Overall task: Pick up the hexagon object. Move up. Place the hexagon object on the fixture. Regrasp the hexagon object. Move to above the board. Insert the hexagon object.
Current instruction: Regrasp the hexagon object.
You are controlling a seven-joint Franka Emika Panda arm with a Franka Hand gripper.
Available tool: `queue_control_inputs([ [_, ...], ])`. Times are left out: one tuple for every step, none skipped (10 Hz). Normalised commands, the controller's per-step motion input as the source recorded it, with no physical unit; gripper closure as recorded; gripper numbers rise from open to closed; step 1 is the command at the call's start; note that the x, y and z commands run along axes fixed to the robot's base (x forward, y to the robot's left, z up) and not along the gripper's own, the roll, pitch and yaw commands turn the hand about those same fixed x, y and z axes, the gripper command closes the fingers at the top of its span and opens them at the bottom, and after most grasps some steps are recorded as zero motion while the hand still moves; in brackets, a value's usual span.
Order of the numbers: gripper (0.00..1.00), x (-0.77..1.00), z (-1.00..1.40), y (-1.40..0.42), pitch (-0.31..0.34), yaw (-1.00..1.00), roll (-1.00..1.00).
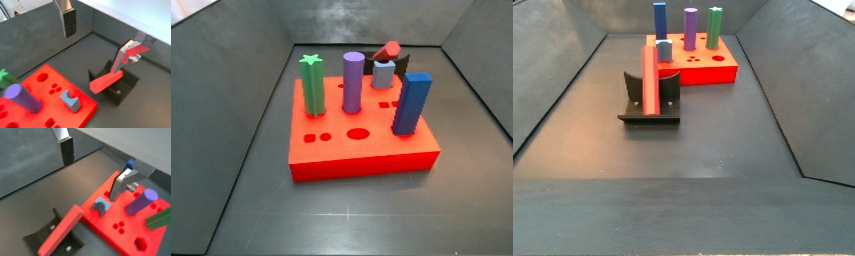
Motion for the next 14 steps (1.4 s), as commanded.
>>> queue_control_inputs([
  [0.00,0.00,0.01,-0.02,0.000,0.00,1.00],
  [0.00,0.00,0.01,-0.02,0.002,0.00,1.00],
  [0.00,0.00,0.01,-0.02,0.009,0.00,1.00],
  [0.00,0.01,0.01,-0.02,0.016,0.01,1.00],
  [0.00,0.02,0.00,-0.02,0.025,0.01,1.00],
  [0.00,0.03,0.00,-0.03,0.036,0.01,1.00],
  [0.00,0.05,0.00,-0.03,0.052,0.02,1.00],
  [0.00,0.06,0.00,-0.03,0.068,0.02,1.00],
  [0.00,0.07,0.00,-0.04,0.095,0.03,1.00],
  [0.00,0.08,0.00,-0.04,0.111,0.04,1.00],
  [0.00,0.09,-0.01,-0.04,0.150,0.06,1.00],
  [0.00,0.10,-0.01,-0.04,0.180,0.09,1.00],
  [0.00,0.10,0.00,-0.05,0.215,0.13,1.00],
  [0.00,0.11,-0.01,-0.05,0.204,0.16,0.76],
])
